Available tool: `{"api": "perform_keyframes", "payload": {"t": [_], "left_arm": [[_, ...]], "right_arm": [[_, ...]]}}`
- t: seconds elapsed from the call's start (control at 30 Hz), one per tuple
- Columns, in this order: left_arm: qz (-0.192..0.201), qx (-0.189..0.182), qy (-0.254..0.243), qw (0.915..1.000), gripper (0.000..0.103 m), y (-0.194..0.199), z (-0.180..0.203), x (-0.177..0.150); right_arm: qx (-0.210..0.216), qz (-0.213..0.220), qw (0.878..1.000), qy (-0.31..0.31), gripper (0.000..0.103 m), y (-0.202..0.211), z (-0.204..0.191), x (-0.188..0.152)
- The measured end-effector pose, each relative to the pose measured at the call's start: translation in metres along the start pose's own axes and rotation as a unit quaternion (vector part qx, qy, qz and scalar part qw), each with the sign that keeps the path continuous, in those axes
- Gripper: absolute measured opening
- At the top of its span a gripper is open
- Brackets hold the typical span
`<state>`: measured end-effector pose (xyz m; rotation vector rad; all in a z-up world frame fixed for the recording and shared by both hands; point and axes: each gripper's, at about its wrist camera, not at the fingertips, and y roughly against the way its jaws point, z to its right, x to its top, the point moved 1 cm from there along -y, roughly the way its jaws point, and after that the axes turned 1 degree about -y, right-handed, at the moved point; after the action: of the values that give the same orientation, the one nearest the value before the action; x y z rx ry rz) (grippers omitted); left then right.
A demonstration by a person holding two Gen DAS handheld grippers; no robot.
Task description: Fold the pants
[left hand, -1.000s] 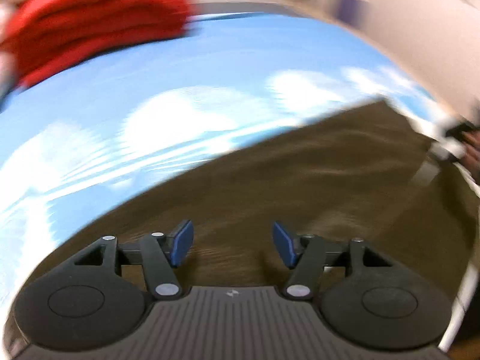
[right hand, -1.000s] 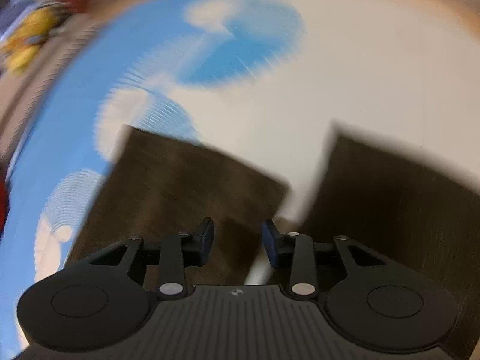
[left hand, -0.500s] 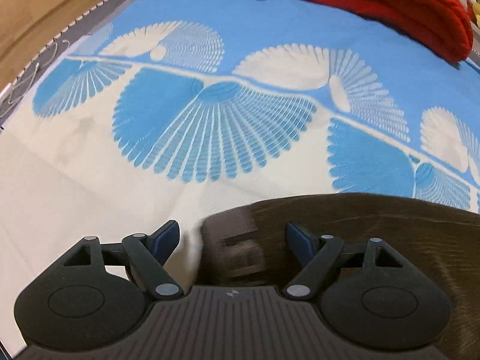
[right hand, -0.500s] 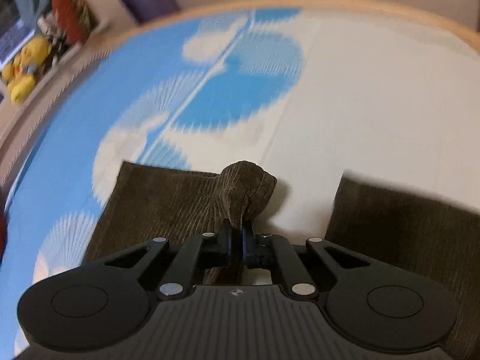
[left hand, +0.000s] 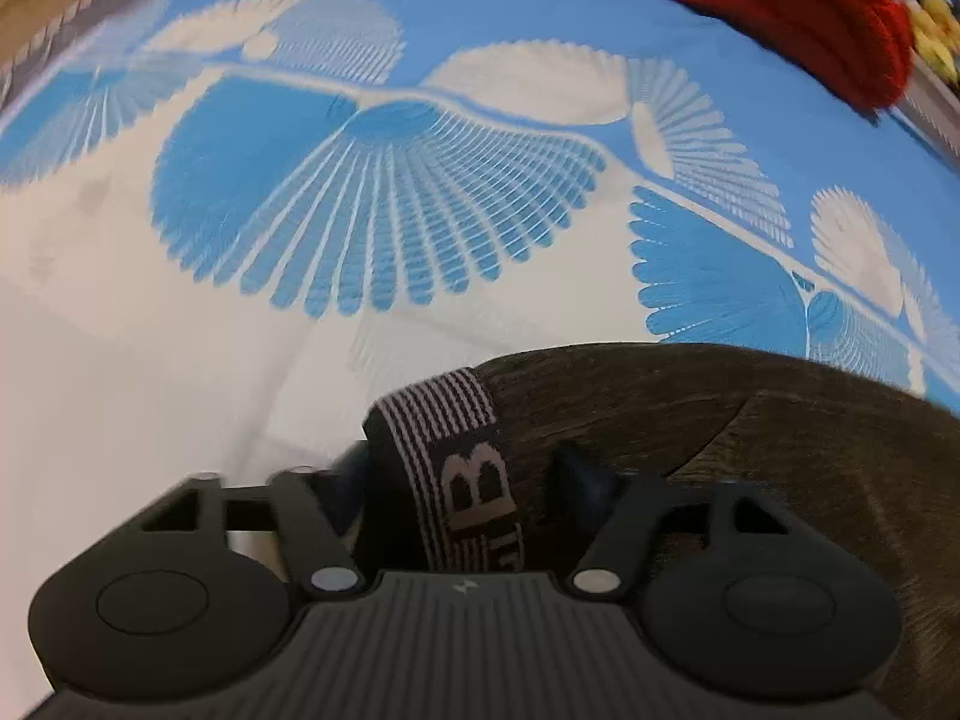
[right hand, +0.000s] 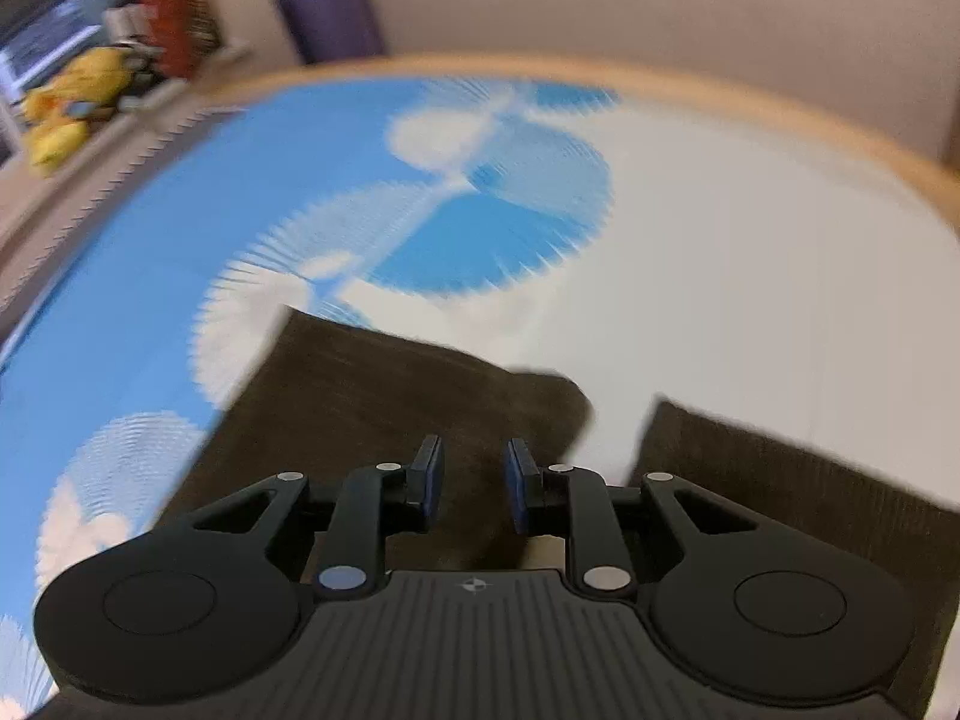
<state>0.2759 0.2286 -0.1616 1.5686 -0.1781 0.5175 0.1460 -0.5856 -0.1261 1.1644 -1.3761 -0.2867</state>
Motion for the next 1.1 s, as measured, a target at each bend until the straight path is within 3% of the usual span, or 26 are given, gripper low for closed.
{"api": "perform_keyframes", "payload": {"t": [0.07, 0.13, 0.3, 0.43, 0.57, 0.63, 0.7, 0.77, 0.8, 0.83, 0.93, 1.03, 1.1], "left_arm": [[0.012, 0.005, -0.014, 0.9998, 0.045, 0.004, 0.005, 0.001], [0.028, 0.015, -0.029, 0.9991, 0.044, 0.009, 0.009, 0.001], [0.037, 0.04, -0.066, 0.9963, 0.053, 0.022, 0.022, 0.001], [0.062, 0.03, -0.037, 0.9969, 0.054, 0.059, 0.015, -0.001], [0.055, 0.01, 0.016, 0.9983, 0.054, 0.1, 0.003, -0.008], [0.065, 0.01, 0.003, 0.9978, 0.054, 0.127, 0.003, -0.02], [0.08, 0.005, -0.021, 0.9966, 0.061, 0.152, 0.003, -0.039], [0.088, -0.007, -0.038, 0.9954, 0.076, 0.171, 0.0, -0.063], [0.088, -0.01, -0.048, 0.9949, 0.077, 0.177, -0.001, -0.077], [0.084, -0.011, -0.058, 0.9947, 0.077, 0.18, -0.003, -0.092], [0.075, -0.013, -0.059, 0.9954, 0.079, 0.174, -0.012, -0.13], [0.018, -0.009, -0.07, 0.9974, 0.078, 0.148, -0.022, -0.158], [0.019, -0.005, -0.092, 0.9956, 0.081, 0.143, -0.025, -0.165]], "right_arm": [[0.03, 0.011, 0.999, 0.023, 0.024, 0.019, -0.013, 0.002], [0.078, 0.01, 0.995, 0.06, 0.024, 0.041, -0.028, 0.0], [0.179, -0.007, 0.971, 0.157, 0.024, 0.097, -0.052, -0.016], [0.23, -0.023, 0.954, 0.19, 0.024, 0.138, -0.049, -0.03], [0.248, -0.001, 0.943, 0.22, 0.024, 0.181, -0.032, -0.046], [0.257, 0.024, 0.938, 0.231, 0.024, 0.2, -0.021, -0.055], [0.266, 0.046, 0.934, 0.232, 0.024, 0.215, -0.01, -0.062], [0.277, 0.069, 0.931, 0.228, 0.035, 0.23, 0.004, -0.071], [0.283, 0.079, 0.929, 0.224, 0.048, 0.237, 0.01, -0.075], [0.287, 0.087, 0.928, 0.223, 0.056, 0.244, 0.015, -0.078], [0.283, 0.107, 0.924, 0.233, 0.067, 0.257, 0.027, -0.088], [0.275, 0.113, 0.921, 0.253, 0.068, 0.261, 0.035, -0.096], [0.27, 0.117, 0.919, 0.26, 0.068, 0.261, 0.038, -0.099]]}}
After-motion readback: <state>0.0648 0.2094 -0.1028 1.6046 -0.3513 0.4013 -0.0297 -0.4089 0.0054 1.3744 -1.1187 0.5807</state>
